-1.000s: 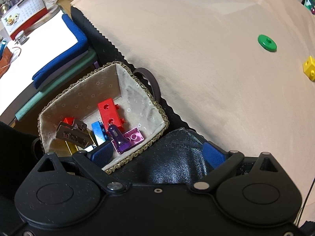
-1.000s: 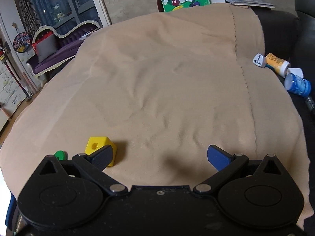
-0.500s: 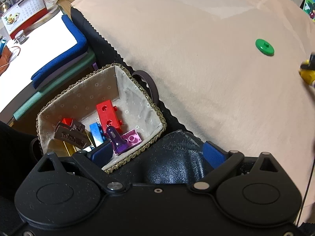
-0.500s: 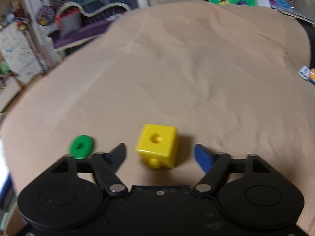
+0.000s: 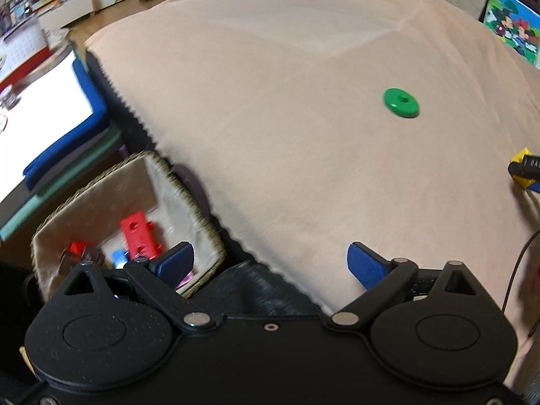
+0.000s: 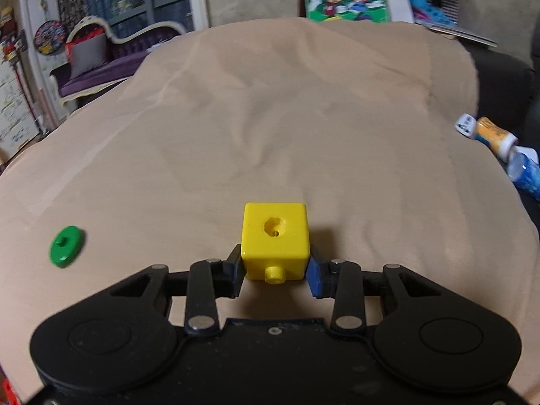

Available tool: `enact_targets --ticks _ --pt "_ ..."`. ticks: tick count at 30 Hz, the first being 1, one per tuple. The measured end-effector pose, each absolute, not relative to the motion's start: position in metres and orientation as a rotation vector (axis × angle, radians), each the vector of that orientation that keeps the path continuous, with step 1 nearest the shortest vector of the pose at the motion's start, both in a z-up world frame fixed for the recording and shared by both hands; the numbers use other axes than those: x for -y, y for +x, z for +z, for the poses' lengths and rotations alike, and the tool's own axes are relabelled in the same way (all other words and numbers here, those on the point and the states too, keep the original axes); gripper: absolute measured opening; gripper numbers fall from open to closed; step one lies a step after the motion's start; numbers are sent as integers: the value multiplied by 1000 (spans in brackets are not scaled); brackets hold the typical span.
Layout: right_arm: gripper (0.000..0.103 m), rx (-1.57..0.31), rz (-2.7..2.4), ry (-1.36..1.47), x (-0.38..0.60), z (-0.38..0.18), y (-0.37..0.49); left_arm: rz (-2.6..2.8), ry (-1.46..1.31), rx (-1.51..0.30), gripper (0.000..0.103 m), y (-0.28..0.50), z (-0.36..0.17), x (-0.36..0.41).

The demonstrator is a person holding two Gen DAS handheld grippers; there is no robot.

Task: Organize rigid objects
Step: 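Grasp the green disc with the left tool while the right tool holds the yellow cube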

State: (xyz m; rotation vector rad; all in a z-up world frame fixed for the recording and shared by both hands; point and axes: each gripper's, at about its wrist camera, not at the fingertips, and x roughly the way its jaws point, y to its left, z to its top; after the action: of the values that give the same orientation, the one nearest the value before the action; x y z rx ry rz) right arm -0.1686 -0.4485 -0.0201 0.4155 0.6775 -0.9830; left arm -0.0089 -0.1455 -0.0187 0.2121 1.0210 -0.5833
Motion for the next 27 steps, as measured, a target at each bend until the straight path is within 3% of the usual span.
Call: enact_targets --ticks 15,27 --pt "37 -575 -997 370 464 -36 -169 -599 287 -981 95 2 -8 239" --pt "37 -609 -942 427 472 -30 -175 -566 350 -972 95 34 7 284"
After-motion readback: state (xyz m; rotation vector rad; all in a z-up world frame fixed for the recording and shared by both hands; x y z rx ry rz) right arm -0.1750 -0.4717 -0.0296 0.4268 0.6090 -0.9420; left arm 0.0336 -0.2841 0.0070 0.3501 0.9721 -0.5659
